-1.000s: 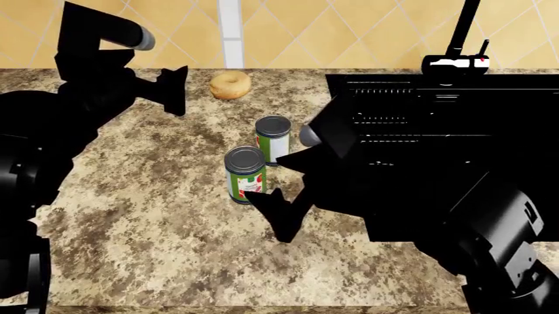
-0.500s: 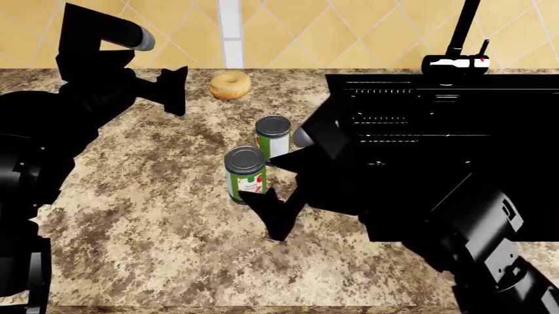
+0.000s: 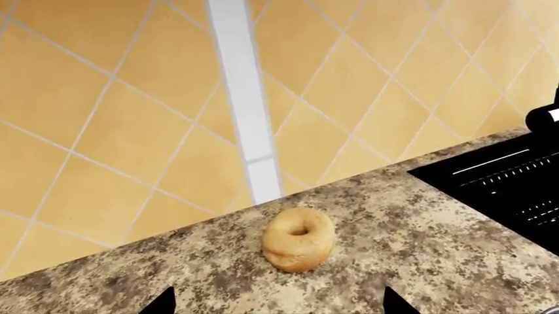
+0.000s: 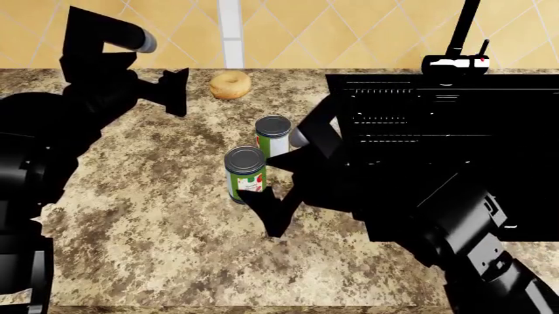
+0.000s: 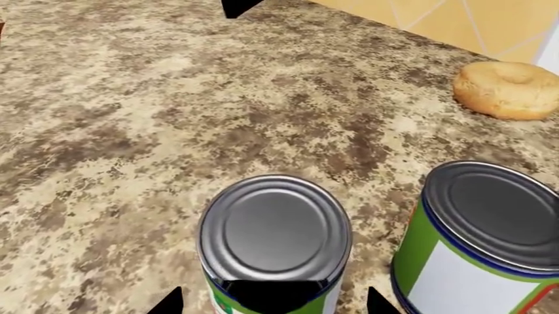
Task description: Pick the cans from the counter and place them in their designated side in the cabinet.
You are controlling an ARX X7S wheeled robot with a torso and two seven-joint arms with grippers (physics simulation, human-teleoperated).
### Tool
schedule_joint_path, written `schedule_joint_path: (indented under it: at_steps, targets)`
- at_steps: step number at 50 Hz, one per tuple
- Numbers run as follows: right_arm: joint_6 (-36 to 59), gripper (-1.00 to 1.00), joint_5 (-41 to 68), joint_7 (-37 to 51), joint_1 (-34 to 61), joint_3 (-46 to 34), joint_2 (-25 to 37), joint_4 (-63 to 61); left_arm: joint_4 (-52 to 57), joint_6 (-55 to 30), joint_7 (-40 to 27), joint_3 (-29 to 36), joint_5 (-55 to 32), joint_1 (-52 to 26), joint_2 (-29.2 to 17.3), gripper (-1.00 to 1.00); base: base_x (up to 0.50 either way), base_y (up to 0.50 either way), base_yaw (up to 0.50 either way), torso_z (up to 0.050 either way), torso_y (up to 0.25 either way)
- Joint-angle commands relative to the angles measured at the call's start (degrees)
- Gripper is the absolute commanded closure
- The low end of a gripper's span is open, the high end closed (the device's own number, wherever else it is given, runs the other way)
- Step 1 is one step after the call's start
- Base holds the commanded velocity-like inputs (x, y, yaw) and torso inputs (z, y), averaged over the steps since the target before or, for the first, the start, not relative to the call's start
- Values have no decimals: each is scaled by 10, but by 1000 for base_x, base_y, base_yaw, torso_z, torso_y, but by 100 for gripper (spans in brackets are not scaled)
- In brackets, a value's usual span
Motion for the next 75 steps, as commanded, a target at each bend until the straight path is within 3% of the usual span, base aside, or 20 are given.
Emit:
schedule_joint_path:
  at_steps: [1, 53, 54, 65, 75]
  targets:
    - [-15, -100, -10, -8, 5, -9, -4, 21, -9, 7, 0, 1, 0, 1, 1, -100, 0, 0, 0, 0, 0]
    - [-111, -100, -50, -72, 32, -60, -71, 158, -16, 19, 2, -2, -8, 7, -2, -100, 0, 0, 0, 0, 0]
    - [-111, 100, -50, -71, 31, -60, -71, 156, -15, 18, 1, -3, -9, 8, -2, -100, 0, 0, 0, 0, 0]
    - [-95, 100, -44, -46, 27, -59, -58, 103, -7, 13, -1, -5, -13, 8, -4, -100, 0, 0, 0, 0, 0]
    - [4, 100, -6, 58, 78, -7, -53, -10, -8, 12, -3, -8, -14, 5, -7, -100, 0, 0, 0, 0, 0]
